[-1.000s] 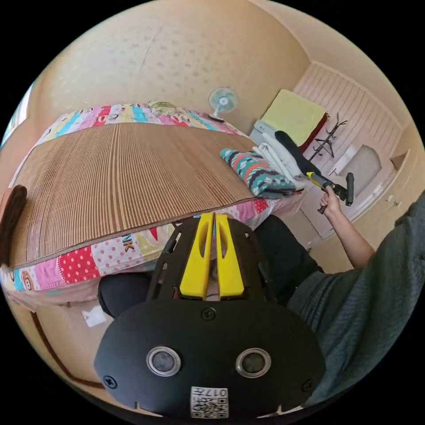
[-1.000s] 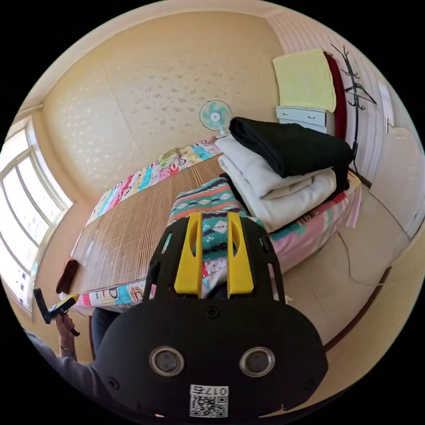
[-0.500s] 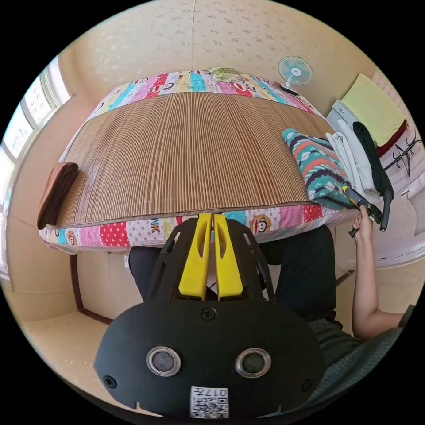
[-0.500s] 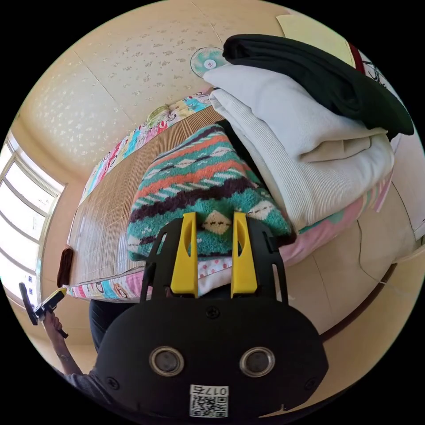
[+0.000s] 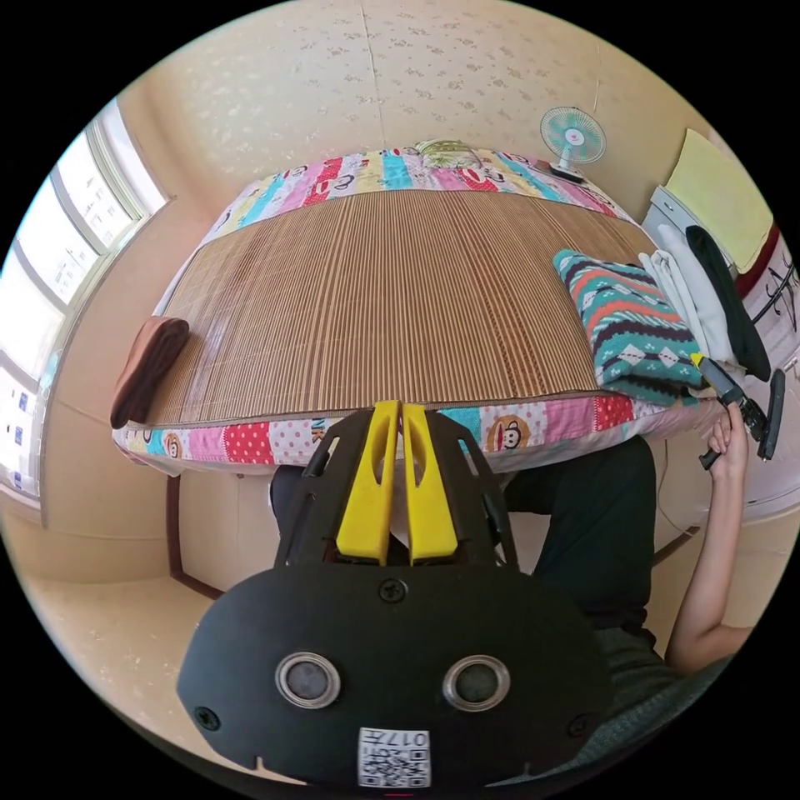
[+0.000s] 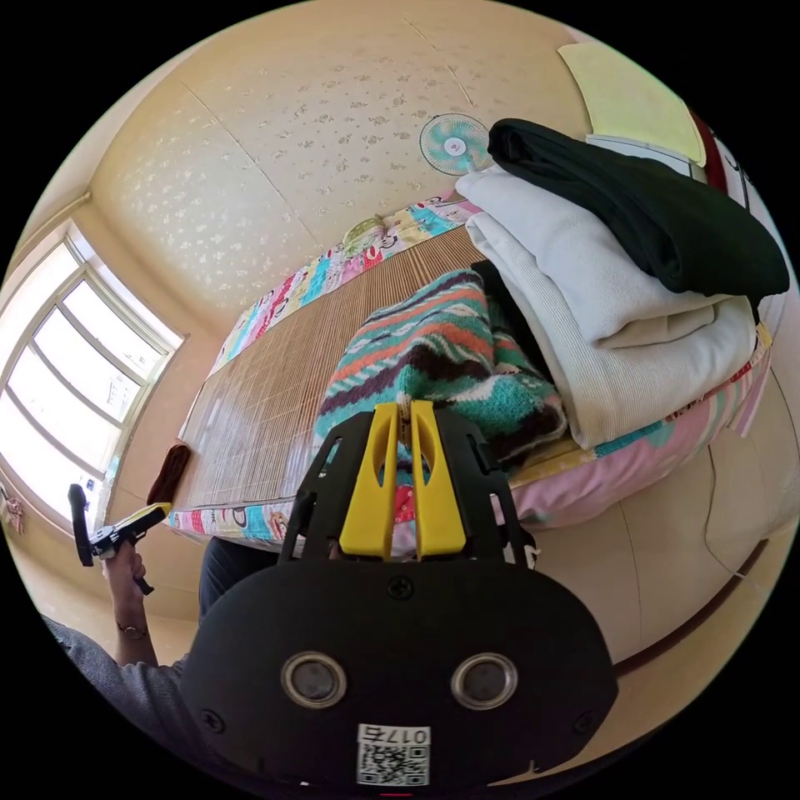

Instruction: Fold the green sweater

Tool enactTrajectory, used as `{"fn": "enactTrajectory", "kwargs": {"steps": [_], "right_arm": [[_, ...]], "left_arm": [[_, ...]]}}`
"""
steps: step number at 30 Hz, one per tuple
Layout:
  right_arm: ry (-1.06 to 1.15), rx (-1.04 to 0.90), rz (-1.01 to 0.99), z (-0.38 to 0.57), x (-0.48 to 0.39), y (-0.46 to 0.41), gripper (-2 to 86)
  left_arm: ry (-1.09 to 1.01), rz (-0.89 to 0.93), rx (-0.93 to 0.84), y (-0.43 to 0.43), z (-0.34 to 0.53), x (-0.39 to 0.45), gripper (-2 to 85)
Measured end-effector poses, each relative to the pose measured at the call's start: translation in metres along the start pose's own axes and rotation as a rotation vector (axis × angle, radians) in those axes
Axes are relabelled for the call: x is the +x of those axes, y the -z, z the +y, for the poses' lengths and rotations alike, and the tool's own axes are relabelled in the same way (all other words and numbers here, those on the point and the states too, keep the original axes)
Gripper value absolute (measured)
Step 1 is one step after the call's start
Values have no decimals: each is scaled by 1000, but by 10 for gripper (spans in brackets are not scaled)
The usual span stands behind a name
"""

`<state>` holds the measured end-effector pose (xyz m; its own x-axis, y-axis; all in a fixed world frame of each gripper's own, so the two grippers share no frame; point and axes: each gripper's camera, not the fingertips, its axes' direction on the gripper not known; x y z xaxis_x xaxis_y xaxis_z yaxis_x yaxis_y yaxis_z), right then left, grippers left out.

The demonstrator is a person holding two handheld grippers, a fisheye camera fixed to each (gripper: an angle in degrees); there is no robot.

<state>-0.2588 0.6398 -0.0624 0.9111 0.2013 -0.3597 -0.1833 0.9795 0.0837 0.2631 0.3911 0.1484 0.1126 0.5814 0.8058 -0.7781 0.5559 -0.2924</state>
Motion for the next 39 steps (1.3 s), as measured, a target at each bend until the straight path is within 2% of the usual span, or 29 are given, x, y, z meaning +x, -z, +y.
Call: {"fn": "enactTrajectory", "kwargs": {"steps": [11,17,21,25,26,28,31,33,36,39], "right_arm": [[-7,3,0,-12,-23,-4,29],[-61,224,-87,-45,-41,23,24],[118,301,-237,-97,-119,22,18],[437,163,-471,-95,-241,-30,15],[467,130,-484,-88,-256,-42,15],[581,-53,-482,-42,-306,-94,13],[641,-288,-437,17,-323,-158,10],[563,-349,-519,25,-307,-175,10],[442,-268,-529,-10,-273,-172,19],[382,-143,-378,-73,-250,-166,59]], "left_arm": [[-5,-8,3,-30,9,-1,-10],[-6,24,-15,-54,14,-13,-10],[-40,113,12,-68,23,-20,-10],[-60,363,123,-73,38,-38,-10],[-60,447,160,-77,44,-47,-10],[-67,554,205,-86,51,-62,-9],[-47,621,215,-105,57,-87,-3],[-38,612,200,-120,60,-103,5],[-30,619,173,-144,63,-119,1],[-13,670,149,-172,63,-129,-6]]}}
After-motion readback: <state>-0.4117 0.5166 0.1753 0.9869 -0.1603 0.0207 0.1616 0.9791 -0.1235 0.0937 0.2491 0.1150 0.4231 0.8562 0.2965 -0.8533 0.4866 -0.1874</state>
